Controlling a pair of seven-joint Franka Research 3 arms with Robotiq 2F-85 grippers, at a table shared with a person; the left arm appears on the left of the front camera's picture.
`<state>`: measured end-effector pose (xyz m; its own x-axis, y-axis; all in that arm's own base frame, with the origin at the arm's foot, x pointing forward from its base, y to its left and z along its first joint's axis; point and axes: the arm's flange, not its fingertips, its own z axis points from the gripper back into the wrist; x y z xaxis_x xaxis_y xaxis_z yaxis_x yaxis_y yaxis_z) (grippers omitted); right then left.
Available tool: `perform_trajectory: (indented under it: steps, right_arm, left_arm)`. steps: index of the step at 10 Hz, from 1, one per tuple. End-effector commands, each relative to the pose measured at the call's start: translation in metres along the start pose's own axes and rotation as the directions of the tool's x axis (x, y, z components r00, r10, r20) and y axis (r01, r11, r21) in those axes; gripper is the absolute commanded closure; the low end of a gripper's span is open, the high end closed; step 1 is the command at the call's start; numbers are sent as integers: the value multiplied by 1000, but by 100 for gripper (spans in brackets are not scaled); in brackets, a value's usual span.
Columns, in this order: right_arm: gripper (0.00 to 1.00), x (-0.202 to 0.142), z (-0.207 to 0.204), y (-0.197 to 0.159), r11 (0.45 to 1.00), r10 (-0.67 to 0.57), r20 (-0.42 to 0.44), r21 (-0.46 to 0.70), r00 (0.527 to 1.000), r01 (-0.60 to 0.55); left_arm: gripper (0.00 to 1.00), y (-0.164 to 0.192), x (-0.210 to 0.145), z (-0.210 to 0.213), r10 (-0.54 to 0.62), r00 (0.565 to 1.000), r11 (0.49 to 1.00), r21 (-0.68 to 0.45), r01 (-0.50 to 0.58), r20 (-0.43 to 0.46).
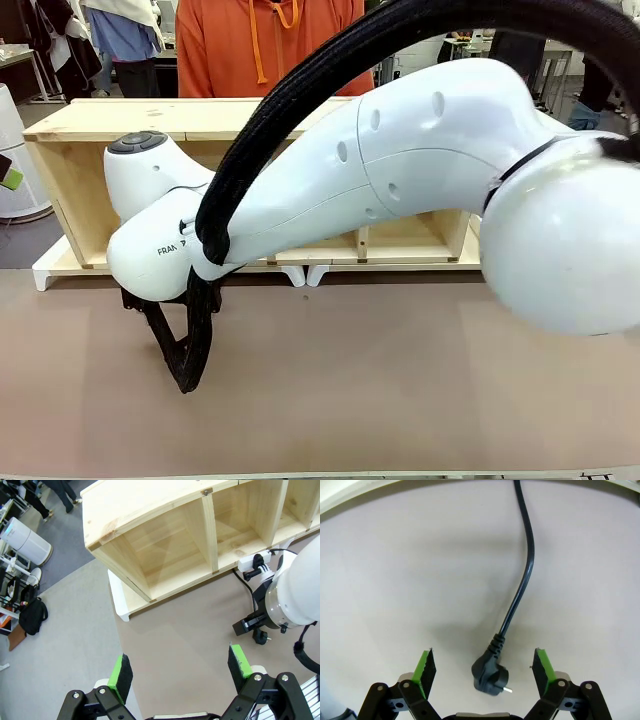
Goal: Perform cable management.
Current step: When the cord part of the Power Cable appears at the lower middle area of the table and stops, grasp the cord part of the Power Cable.
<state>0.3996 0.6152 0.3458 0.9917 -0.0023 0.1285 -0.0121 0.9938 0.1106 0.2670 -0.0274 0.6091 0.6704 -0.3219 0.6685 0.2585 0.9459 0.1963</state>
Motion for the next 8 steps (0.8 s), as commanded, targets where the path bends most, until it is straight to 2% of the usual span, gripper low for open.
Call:
perform_trajectory:
  steps: [1,8]
  right_arm:
    - [0,8,-6,5,1000,4,-36,4,999,-3]
    - [0,19,-30,-1,996,-90,-124,9,988,92]
  left_arm:
    - [0,1,0,0,0,1000,1000,3,0,0]
    - [0,1,0,0,0,1000,1000,3,0,0]
